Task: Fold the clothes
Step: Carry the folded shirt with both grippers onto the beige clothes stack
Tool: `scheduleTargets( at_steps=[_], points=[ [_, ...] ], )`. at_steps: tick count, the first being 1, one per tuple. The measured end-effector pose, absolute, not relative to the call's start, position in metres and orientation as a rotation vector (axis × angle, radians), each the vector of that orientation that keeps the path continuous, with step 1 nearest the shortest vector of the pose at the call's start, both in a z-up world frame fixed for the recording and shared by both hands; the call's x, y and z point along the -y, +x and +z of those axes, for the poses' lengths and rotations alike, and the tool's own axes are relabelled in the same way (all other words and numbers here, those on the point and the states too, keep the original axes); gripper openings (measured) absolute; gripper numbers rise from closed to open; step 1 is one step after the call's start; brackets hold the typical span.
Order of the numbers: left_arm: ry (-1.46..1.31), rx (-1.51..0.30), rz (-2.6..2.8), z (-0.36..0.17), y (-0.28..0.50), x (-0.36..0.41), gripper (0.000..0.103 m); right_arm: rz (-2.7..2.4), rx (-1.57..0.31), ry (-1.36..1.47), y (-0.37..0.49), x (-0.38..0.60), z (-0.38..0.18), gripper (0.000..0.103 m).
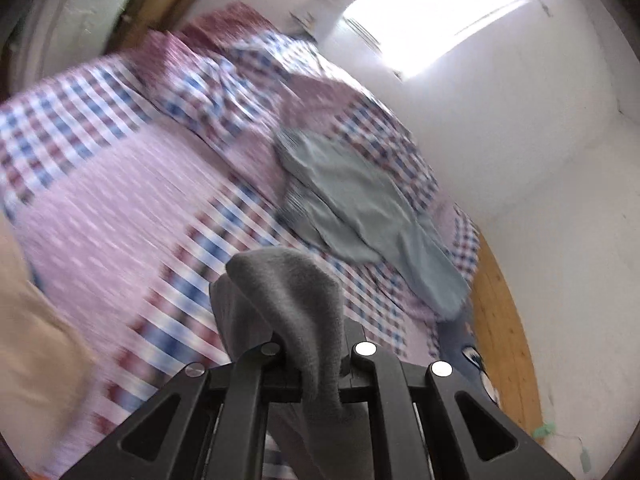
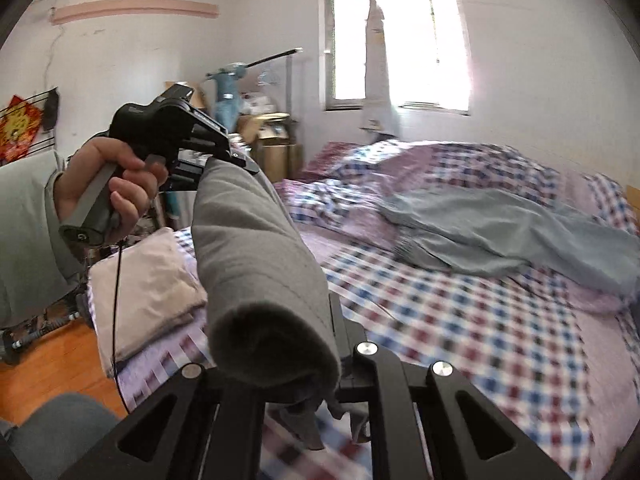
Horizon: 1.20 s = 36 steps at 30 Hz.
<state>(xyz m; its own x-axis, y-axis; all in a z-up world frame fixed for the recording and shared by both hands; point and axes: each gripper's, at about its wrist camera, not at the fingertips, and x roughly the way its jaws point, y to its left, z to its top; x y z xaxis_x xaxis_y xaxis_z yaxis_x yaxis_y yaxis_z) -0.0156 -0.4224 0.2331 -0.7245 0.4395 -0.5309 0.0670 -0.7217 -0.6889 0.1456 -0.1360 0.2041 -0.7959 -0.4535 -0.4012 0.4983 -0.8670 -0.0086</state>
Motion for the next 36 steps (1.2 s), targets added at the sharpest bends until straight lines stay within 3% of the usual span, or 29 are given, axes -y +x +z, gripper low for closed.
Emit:
scheduleTargets(
  at_steps=[18, 26, 36],
  points=[
    [-0.886, 1.253, 2.824, 0.239, 0.007, 0.666, 0.006, -2.311, -0.244, 0.433, 0.020, 0.359, 0.206, 0.008],
    [-0.937, 1.304, 2.845, 0.204, 0.039, 0.728, 0.006, -2.238, -0.357, 0.376, 0.048, 0.423, 0.177, 0.008],
    [-0.982, 1.408, 2.825, 0.140, 0.114, 0.764, 0.006, -2.101, -0.651, 0.302, 0.126, 0.463, 0.129, 0.008]
  ],
)
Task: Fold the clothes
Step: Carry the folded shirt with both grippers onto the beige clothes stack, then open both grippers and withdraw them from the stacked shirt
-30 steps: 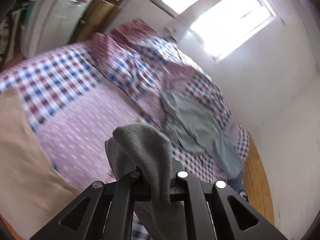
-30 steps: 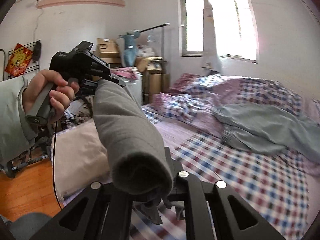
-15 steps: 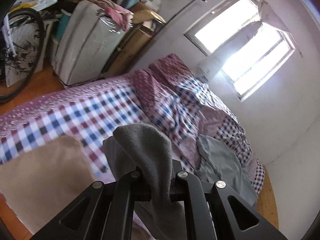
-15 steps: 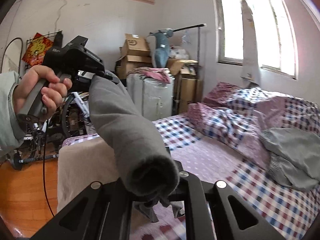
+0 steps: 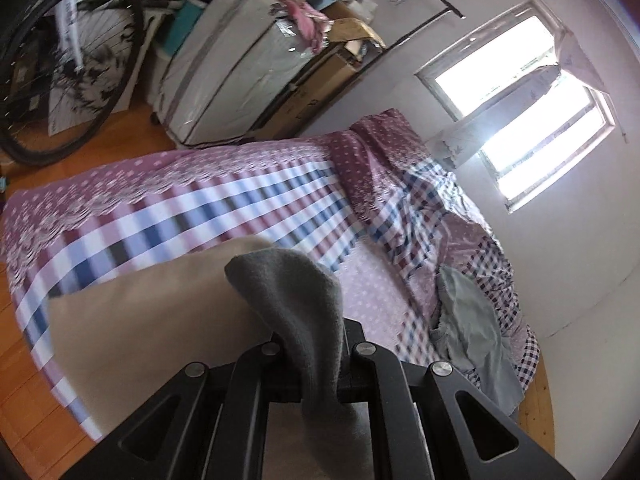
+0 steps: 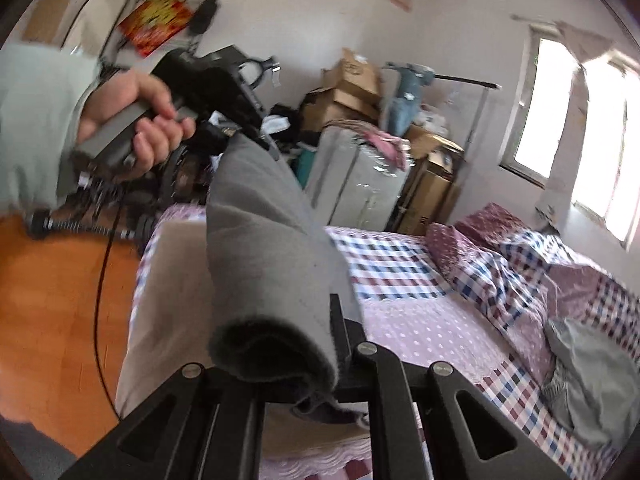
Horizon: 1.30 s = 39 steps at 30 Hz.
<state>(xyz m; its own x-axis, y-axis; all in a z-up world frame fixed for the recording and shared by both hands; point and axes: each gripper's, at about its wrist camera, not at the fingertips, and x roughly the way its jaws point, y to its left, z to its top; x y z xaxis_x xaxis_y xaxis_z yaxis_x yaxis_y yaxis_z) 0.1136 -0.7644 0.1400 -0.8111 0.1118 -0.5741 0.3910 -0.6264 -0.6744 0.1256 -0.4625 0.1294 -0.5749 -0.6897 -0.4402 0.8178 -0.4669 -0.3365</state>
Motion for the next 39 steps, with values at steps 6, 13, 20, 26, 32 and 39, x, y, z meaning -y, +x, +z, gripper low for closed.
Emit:
scheduleTargets(
  at_steps=[6, 13, 20, 26, 32, 39],
  points=[
    [0.976, -1.246, -2.443, 0.097, 0.138, 0.780, 0.009, -1.963, -0.769, 0.388, 0.149, 0.480, 0.093, 0.009],
    [0.896, -1.224, -2.339, 0.085, 0.172, 0.796, 0.063, -1.868, -0.867, 0.438, 0.176, 0.478, 0.074, 0.039],
    [0.748, -1.143, -2.424, 0.123, 0.201, 0.783, 0.076, -1.904, -0.807, 0.402, 0.198, 0.445, 0.096, 0.052],
    [0.629, -1.001, -2.604, 0.173, 0.209, 0.722, 0.085, -2.129, -0.579, 0.395, 0.201, 0.371, 0.133, 0.071],
    [0.654, -0.817, -2.847, 0.218, 0.201, 0.617, 0.086, -2.325, -0.368, 0.428, 0.194, 0.278, 0.164, 0.074],
    [0.737, -0.658, -3.133, 0.255, 0.177, 0.460, 0.089, -2.520, -0.131, 0.409, 0.188, 0.158, 0.197, 0.077]
  ],
)
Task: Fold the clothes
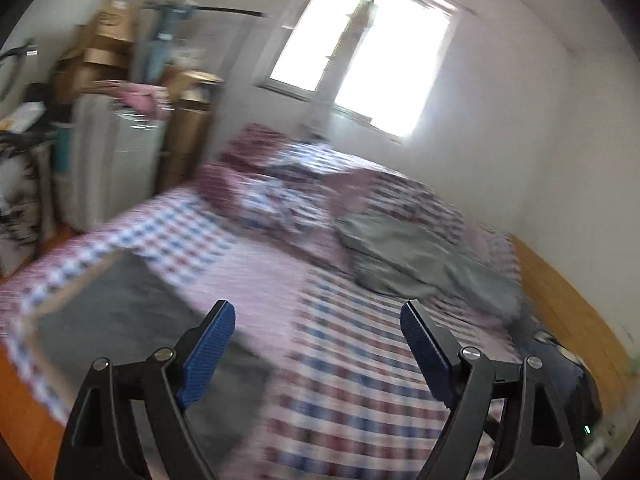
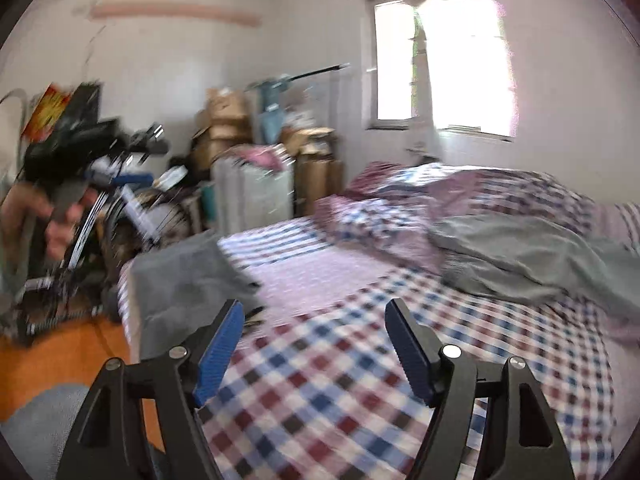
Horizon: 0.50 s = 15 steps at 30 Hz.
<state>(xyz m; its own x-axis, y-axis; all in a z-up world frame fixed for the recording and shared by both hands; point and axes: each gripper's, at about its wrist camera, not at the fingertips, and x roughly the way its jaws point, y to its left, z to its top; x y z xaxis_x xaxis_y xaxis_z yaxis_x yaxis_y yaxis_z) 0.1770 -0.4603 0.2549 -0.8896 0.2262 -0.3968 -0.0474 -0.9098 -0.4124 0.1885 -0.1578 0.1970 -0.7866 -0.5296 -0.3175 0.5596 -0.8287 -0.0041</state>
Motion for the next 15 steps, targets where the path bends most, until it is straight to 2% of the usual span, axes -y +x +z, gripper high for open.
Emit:
scheduleTargets(
  at_steps=[3, 8, 11, 15],
  points=[
    [-0.709, 0.532, 2.759, 0.253, 0.163, 0.393, 0.089, -2.604, -0.041, 0.395, 0.187, 0.108, 0.208, 0.081],
    [-0.764, 0.379, 2.640, 0.239, 0.139, 0.284, 0.089, -2.771, -0.006, 0.449, 0.177, 0.042, 0.211, 0.087],
    [-0.841, 0.356, 2.560, 0.216, 0.118, 0.233, 0.089, -2.851, 0.059, 0.494, 0.167, 0.005, 0.207, 0.094],
    [-0.906, 0.334, 2.537, 0.188, 0.089, 0.188, 0.089, -2.925, 0.164, 0.523, 0.155, -0.038, 0.203, 0.096]
  ],
)
